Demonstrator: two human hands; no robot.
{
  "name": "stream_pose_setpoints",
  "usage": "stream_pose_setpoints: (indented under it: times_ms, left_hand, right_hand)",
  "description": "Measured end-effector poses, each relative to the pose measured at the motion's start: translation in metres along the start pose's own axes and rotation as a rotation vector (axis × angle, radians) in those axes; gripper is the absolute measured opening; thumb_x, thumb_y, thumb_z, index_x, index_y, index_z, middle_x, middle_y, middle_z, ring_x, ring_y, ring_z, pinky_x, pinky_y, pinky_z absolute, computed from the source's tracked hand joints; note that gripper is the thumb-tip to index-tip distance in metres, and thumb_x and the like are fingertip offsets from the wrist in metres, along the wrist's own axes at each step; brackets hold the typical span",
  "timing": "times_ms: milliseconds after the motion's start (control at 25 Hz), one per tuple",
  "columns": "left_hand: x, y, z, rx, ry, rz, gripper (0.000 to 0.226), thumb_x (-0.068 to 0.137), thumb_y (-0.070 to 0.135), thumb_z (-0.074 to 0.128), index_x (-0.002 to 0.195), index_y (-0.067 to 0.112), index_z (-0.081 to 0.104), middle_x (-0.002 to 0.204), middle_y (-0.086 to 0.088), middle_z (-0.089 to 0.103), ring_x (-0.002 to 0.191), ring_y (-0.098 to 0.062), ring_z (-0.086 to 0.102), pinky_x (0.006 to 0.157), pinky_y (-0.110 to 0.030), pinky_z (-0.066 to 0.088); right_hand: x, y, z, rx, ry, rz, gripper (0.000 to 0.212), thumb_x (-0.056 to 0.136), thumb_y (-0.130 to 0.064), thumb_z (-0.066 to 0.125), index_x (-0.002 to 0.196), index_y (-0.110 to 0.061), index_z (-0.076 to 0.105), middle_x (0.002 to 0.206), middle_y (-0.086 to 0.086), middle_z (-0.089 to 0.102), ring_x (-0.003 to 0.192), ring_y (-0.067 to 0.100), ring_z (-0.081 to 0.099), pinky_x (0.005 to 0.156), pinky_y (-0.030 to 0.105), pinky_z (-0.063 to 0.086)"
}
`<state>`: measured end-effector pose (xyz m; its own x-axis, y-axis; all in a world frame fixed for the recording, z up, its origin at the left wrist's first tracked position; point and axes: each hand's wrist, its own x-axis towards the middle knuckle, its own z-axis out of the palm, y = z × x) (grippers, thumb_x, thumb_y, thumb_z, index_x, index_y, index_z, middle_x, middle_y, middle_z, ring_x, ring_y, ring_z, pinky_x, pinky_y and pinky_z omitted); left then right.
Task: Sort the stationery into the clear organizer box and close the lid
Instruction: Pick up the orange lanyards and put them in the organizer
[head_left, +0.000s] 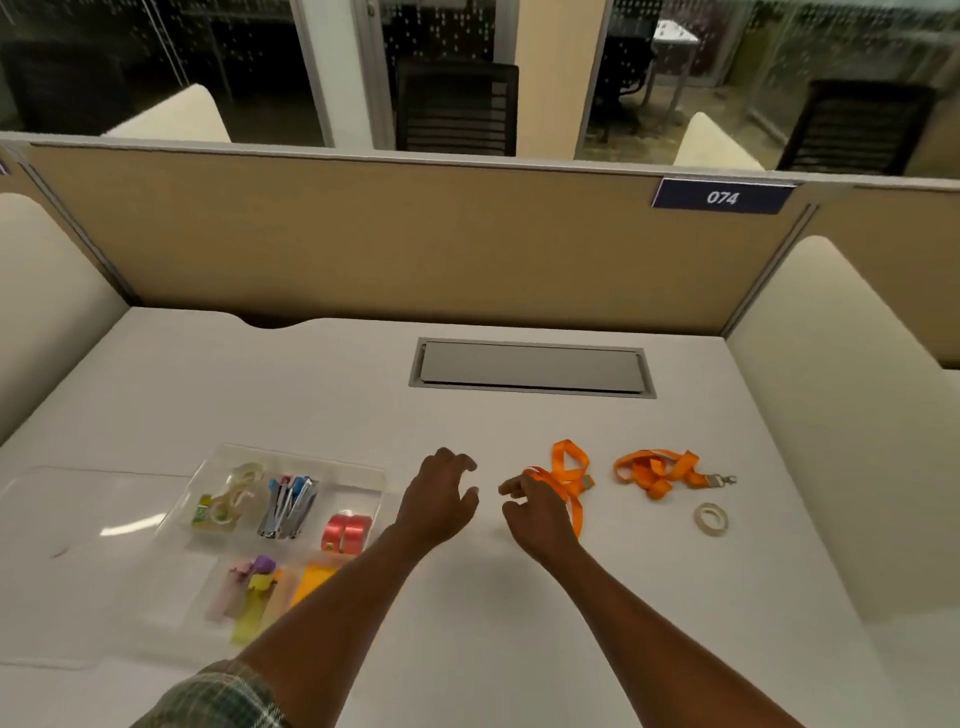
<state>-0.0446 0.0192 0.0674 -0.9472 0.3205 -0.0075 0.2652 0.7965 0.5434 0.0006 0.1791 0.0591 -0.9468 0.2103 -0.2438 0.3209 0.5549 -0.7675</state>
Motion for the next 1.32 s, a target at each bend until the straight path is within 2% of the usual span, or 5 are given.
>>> stream_pose_setpoints:
  times_ms: [440,640,920,1160,1320]
  left_hand:
    - [0.026,0.092,0.094,0.069,-0.212,0.120,0.038,0.089,0.029,0.060,0.126,0.020,0.057,0.126,-0.002,0.054,0.118,-0.021,0.050,0.089,-0.036,0.049]
    - [0.039,0.105,0.117,0.179,-0.255,0.121,0.049,0.088,0.025,0.058,0.136,0.021,0.049,0.136,-0.005,0.046,0.115,-0.027,0.052,0.082,-0.039,0.053]
    - [0.054,0.108,0.138,0.349,-0.337,0.082,0.058,0.094,0.015,0.045,0.149,0.026,0.032,0.143,-0.007,0.040,0.121,-0.029,0.049,0.082,-0.039,0.054]
    - [0.052,0.106,0.147,0.448,-0.362,0.140,0.063,0.095,0.007,0.040,0.154,0.023,0.024,0.139,-0.011,0.042,0.122,-0.029,0.047,0.089,-0.038,0.049]
    - [0.050,0.101,0.144,0.423,-0.367,0.128,0.050,0.095,0.006,0.039,0.143,0.019,0.041,0.133,-0.007,0.049,0.122,-0.027,0.047,0.091,-0.036,0.047]
  right_hand:
    - [-0.010,0.123,-0.099,-0.130,0.147,0.137,0.024,0.090,-0.019,0.061,0.114,-0.020,0.064,0.112,0.004,0.061,0.097,0.019,0.065,0.084,0.026,0.047]
    - [-0.008,0.159,-0.134,-0.437,0.342,0.171,0.043,0.090,-0.025,0.059,0.132,-0.020,0.055,0.133,0.005,0.052,0.125,0.024,0.049,0.090,0.036,0.050]
    - [-0.001,0.204,-0.162,-0.624,0.201,0.330,0.072,0.094,-0.030,0.052,0.156,-0.026,0.017,0.164,0.009,0.013,0.144,0.031,0.028,0.104,0.039,0.044]
    - [0.011,0.213,-0.166,-0.760,0.173,0.194,0.062,0.097,-0.027,0.047,0.155,-0.031,0.024,0.153,0.004,0.036,0.124,0.024,0.045,0.089,0.032,0.049]
    - [0.010,0.209,-0.162,-0.636,0.190,0.203,0.051,0.097,-0.028,0.052,0.146,-0.025,0.041,0.138,0.006,0.045,0.119,0.024,0.048,0.085,0.033,0.054]
